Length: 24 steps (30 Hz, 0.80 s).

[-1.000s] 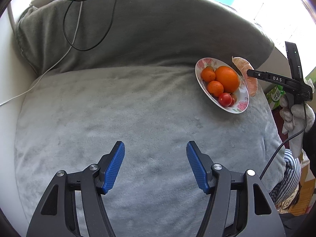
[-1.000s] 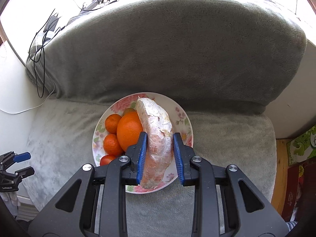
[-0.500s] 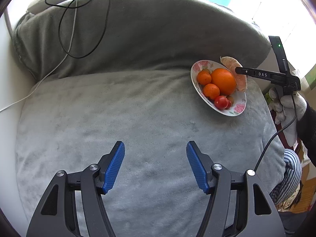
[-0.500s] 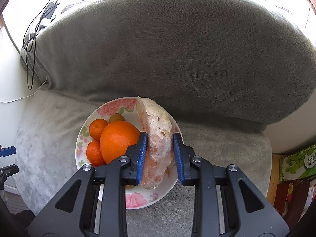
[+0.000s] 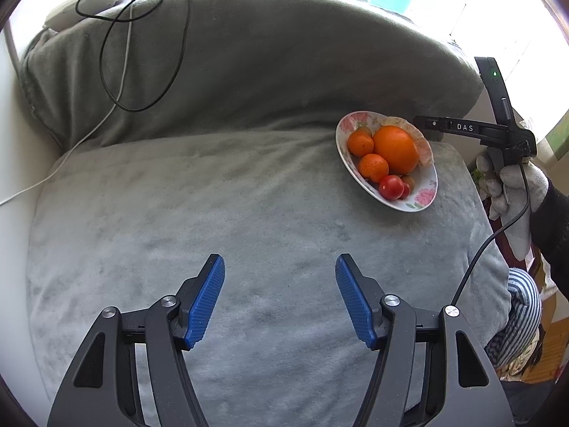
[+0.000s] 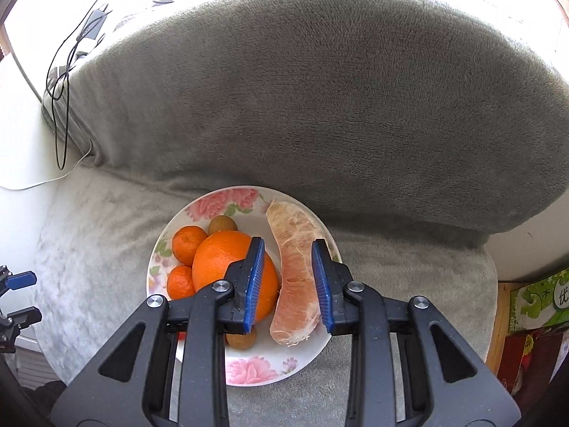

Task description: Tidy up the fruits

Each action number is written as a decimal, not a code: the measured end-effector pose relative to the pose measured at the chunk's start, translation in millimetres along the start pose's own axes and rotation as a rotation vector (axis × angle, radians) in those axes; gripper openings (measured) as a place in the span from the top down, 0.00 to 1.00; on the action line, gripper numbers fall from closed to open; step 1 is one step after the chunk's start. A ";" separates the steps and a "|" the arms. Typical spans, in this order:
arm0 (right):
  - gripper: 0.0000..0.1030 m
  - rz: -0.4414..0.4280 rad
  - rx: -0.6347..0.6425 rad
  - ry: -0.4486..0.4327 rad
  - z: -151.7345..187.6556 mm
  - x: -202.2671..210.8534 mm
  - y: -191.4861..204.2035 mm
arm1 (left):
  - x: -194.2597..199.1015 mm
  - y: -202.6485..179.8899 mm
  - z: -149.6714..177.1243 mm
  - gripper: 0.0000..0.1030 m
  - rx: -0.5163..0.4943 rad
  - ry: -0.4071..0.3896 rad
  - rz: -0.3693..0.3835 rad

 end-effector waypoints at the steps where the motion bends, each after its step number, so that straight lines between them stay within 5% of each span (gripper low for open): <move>1: 0.72 0.000 0.002 -0.002 -0.1 1.1 1.2 | 0.8 -0.3 0.2 0.37 -0.001 -0.001 0.001; 5: 0.72 0.005 -0.007 -0.015 3.1 8.6 3.5 | 4.0 -1.3 0.3 0.37 -0.003 -0.009 0.004; 9: 0.48 0.006 -0.029 -0.047 11.7 30.3 4.1 | 7.9 -2.6 -0.8 0.37 -0.010 -0.021 0.008; 17: 0.33 0.012 -0.109 -0.079 42.0 70.0 13.9 | 18.4 -5.7 -10.0 0.37 -0.027 -0.064 0.018; 24: 0.30 0.026 -0.177 -0.082 69.7 103.5 25.0 | 33.7 -7.4 -18.7 0.37 -0.044 -0.112 0.024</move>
Point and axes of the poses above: each gripper's, at about its wrist camera, not at the fingertips, and x roughly against the way its jaws point, y to its left, z to its underside, the point moved 1 cm from there along -x, roughly the way its jaws point, and after that the axes turned 7 degrees about -x, right-handed, at the moved point
